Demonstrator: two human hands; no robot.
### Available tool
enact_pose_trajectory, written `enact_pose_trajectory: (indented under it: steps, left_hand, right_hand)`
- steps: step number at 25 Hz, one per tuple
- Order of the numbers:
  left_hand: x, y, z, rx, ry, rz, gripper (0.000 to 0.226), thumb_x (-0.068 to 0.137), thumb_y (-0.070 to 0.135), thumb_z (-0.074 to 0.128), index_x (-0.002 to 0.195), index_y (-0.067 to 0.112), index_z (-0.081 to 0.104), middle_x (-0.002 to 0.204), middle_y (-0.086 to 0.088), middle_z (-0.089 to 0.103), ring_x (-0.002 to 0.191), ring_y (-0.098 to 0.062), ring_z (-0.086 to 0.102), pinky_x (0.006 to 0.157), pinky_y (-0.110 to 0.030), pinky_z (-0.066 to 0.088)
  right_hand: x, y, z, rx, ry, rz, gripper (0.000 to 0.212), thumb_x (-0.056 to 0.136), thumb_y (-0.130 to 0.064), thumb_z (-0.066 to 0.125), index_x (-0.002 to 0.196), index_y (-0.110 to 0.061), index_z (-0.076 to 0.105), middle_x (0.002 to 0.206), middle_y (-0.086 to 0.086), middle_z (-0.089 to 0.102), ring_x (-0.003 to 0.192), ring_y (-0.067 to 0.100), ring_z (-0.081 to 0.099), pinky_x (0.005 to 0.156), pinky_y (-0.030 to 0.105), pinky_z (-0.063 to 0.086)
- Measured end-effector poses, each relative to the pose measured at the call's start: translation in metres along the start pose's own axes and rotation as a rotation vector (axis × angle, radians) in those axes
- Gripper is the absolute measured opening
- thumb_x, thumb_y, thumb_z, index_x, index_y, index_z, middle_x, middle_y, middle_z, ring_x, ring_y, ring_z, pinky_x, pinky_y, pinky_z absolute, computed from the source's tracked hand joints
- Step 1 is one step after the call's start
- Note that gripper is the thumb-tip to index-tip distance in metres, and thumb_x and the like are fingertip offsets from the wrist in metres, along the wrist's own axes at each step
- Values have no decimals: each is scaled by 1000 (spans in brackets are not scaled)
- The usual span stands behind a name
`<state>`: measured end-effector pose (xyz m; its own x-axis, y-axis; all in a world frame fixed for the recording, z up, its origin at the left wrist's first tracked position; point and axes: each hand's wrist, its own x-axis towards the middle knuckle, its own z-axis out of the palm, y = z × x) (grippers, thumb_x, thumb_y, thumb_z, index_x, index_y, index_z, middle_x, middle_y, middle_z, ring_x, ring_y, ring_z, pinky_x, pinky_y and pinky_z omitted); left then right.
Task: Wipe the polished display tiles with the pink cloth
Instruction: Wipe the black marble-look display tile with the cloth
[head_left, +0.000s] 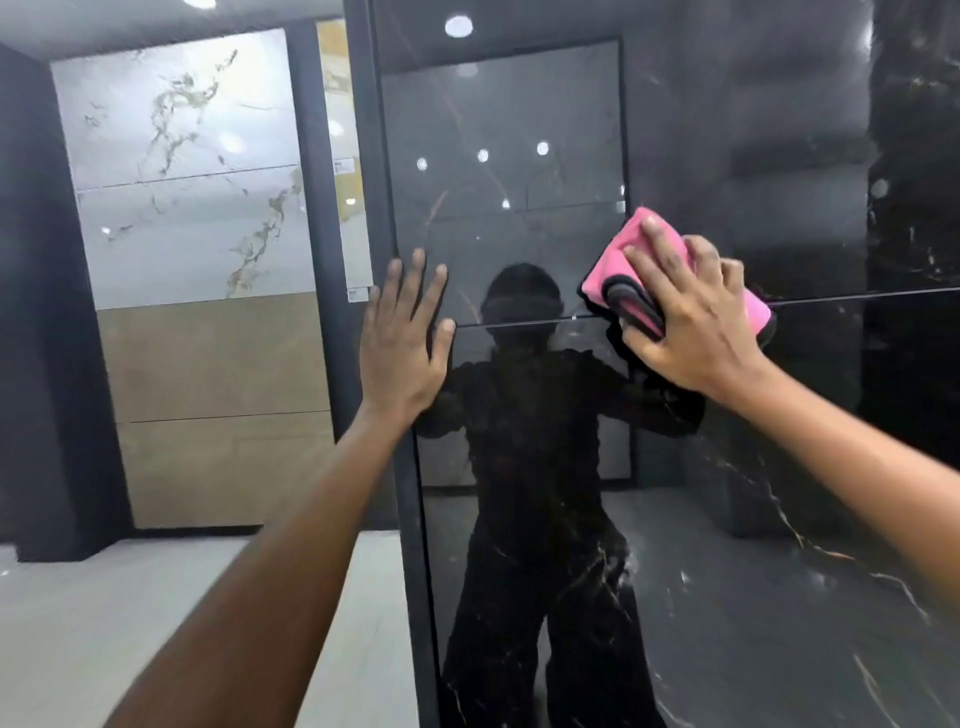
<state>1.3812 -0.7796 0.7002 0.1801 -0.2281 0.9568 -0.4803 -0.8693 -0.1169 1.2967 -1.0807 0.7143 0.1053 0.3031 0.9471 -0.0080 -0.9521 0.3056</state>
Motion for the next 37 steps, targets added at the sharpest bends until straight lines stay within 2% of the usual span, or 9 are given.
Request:
enact_pose_trajectory:
  steps: [7,12,17,22,23,26,28,34,37]
  left_hand:
    - [-4,-14,-9,-58,-14,92,56,100,34,22,154,21,20,163,2,8,151,-17,0,119,-28,-5]
    - [-5,-17,-5,-38,14,118,54,101,29,25,154,20,23,163,1,10,151,-18,3,116,-20,-11]
    - [-6,-26,0,-12,48,172,55,101,30,24,155,19,22,163,1,11,151,-18,3,116,-19,-13]
    - [-5,-32,2,-28,61,209,55,101,31,25,154,19,24,162,2,12,150,-17,6,116,-18,-10]
    - [-6,-33,2,-30,69,214,55,101,31,25,154,19,24,162,2,12,150,-17,6,116,-18,-10]
    - [-6,-33,4,-45,77,221,55,101,32,24,154,20,22,162,2,11,150,-16,4,118,-20,-9]
    - [-5,-34,5,-65,69,229,55,101,32,23,154,19,23,162,2,11,150,-17,4,118,-22,-8]
    - [-5,-35,1,-41,33,235,55,101,27,29,155,18,21,163,1,10,150,-15,2,118,-21,-9]
    - [-6,-35,1,-15,48,240,55,102,27,29,155,19,20,163,1,9,150,-15,2,117,-19,-11]
  right_hand:
    - [-30,-23,5,337,128,451,73,72,-30,44,144,-18,41,158,8,24,146,30,12,109,52,24]
    - [-100,-126,34,117,-188,-656,62,81,-34,41,142,-21,46,153,2,34,145,23,22,110,52,32]
    - [-23,-54,11,340,75,436,69,67,-17,49,136,-13,52,149,8,41,142,31,28,110,55,29]
    - [-106,-160,36,291,-336,-835,63,79,-21,51,142,-18,45,153,1,35,146,17,17,120,44,14]
    - [-89,-138,36,268,-285,-826,61,81,-19,50,142,-19,45,153,-1,33,147,16,17,121,42,12]
    - [-17,-82,17,356,-54,-4,68,74,-7,55,140,-19,47,151,-3,36,146,22,20,118,53,19]
    - [-16,-105,23,427,51,237,69,70,-11,52,139,-16,51,149,2,40,145,24,24,114,52,25]
    - [-90,-167,32,326,-418,-974,62,75,-10,59,137,-17,53,149,2,41,144,17,24,118,46,21]
    - [-11,-117,19,328,-254,-228,70,72,-7,55,140,-24,49,151,-5,37,145,18,24,116,51,26]
